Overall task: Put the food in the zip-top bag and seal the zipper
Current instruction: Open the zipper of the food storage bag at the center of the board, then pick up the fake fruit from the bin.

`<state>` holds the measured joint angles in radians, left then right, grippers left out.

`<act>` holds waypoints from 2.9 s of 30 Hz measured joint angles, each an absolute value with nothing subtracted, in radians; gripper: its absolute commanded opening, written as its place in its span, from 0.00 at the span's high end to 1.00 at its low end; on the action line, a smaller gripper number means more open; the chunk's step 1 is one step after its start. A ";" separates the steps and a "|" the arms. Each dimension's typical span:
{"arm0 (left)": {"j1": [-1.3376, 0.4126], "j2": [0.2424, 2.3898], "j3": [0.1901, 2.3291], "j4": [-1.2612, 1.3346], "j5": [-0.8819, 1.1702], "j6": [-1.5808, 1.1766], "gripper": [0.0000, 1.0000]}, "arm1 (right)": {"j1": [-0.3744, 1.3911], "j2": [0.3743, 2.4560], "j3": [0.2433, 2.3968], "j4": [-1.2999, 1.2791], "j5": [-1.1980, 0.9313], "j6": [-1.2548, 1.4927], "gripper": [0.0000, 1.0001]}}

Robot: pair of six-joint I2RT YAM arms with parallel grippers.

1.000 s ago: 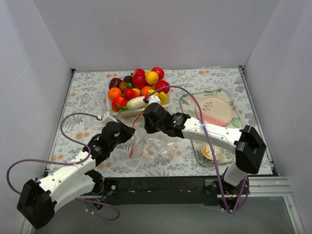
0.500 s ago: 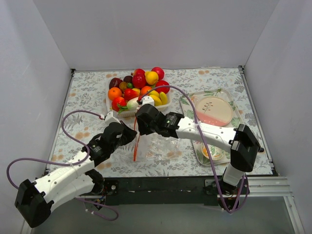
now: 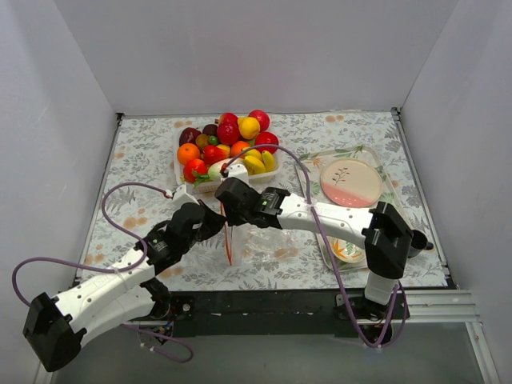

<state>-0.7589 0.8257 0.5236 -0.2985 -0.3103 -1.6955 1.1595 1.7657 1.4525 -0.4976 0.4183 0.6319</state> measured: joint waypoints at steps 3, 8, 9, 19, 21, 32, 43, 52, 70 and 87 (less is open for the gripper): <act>-0.762 0.817 0.524 -0.310 -0.324 -1.707 1.00 | 1.160 1.770 1.439 -0.495 0.428 0.641 0.84; -0.762 0.802 0.524 -0.337 -0.362 -1.738 1.00 | 1.160 1.770 1.397 -0.523 0.476 0.657 0.99; -0.762 0.804 0.524 -0.344 -0.372 -1.747 1.00 | 1.160 1.767 1.397 -0.538 0.491 0.657 0.99; -0.762 0.900 0.445 -0.298 -0.380 -1.814 1.00 | 1.184 1.622 1.541 -0.746 0.664 0.631 0.99; -0.762 0.934 0.445 -0.274 -0.379 -1.816 1.00 | 1.192 1.602 1.565 -0.757 0.682 0.628 0.99; -0.763 0.906 0.464 -0.207 -0.311 -1.745 0.35 | 1.197 1.583 1.480 -0.724 0.731 0.593 0.99; -0.761 0.735 0.699 -0.403 -0.388 -1.697 0.19 | 1.158 1.588 1.443 -0.633 0.729 0.548 0.99; -0.580 1.033 1.058 -0.501 -0.497 -1.645 0.28 | 1.151 1.588 1.441 -0.599 0.702 0.543 0.99; -0.453 1.412 1.257 -0.532 -0.469 -1.802 0.25 | 1.151 1.587 1.408 -0.579 0.674 0.546 0.99; -0.446 1.559 1.308 -0.545 -0.463 -1.894 0.25 | 1.151 1.556 1.376 -0.575 0.666 0.555 0.99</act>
<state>-0.4458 1.5593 1.3075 -0.5446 -0.4633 -1.8938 1.1511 1.5562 1.3762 -0.5755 0.6659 0.5552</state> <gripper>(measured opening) 0.752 0.031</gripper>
